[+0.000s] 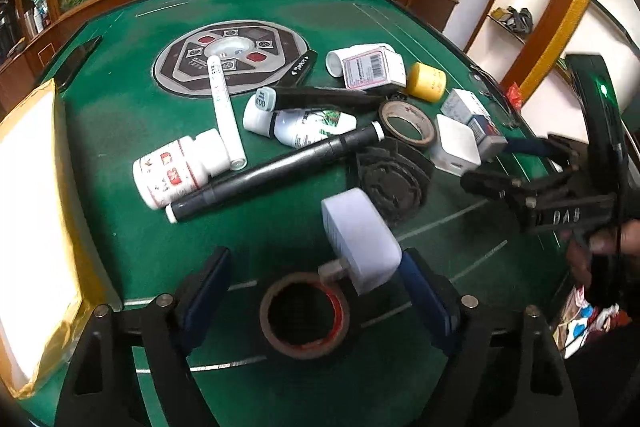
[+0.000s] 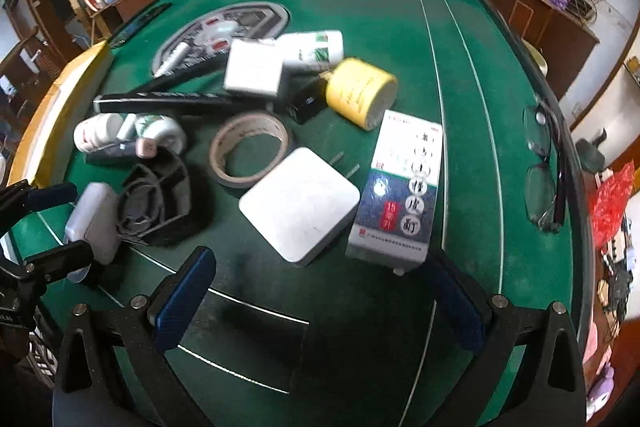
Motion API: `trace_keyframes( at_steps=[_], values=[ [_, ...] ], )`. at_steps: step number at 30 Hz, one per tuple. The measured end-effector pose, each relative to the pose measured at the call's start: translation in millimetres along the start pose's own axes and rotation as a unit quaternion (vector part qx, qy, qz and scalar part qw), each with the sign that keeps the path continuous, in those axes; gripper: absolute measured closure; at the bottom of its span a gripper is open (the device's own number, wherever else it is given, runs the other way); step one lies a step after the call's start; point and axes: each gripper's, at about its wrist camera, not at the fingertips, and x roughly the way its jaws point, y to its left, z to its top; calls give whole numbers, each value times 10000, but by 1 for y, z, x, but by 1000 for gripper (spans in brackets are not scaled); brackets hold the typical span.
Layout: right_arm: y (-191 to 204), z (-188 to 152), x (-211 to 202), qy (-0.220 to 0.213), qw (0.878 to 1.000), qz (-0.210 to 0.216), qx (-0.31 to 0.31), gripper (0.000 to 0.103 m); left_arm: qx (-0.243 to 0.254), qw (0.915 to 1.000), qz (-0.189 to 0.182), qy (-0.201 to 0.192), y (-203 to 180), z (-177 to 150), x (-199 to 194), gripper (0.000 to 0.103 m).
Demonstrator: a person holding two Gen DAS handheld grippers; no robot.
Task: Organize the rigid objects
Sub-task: 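Grasp the black tape roll with the left tool while the right tool grasps a white charger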
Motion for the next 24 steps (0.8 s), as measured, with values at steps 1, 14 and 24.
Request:
trace_keyframes(
  at_steps=[1, 14, 24],
  values=[
    [0, 2, -3, 57, 10000, 35, -29, 1, 33, 10000, -43, 25, 0, -2, 0, 18],
    [-5, 10, -8, 78, 9998, 167, 56, 1, -25, 9997, 61, 227, 10, -14, -3, 37],
    [19, 7, -36, -15, 9966, 792, -239, 13, -48, 9996, 97, 247, 10, -14, 1, 41]
  ],
)
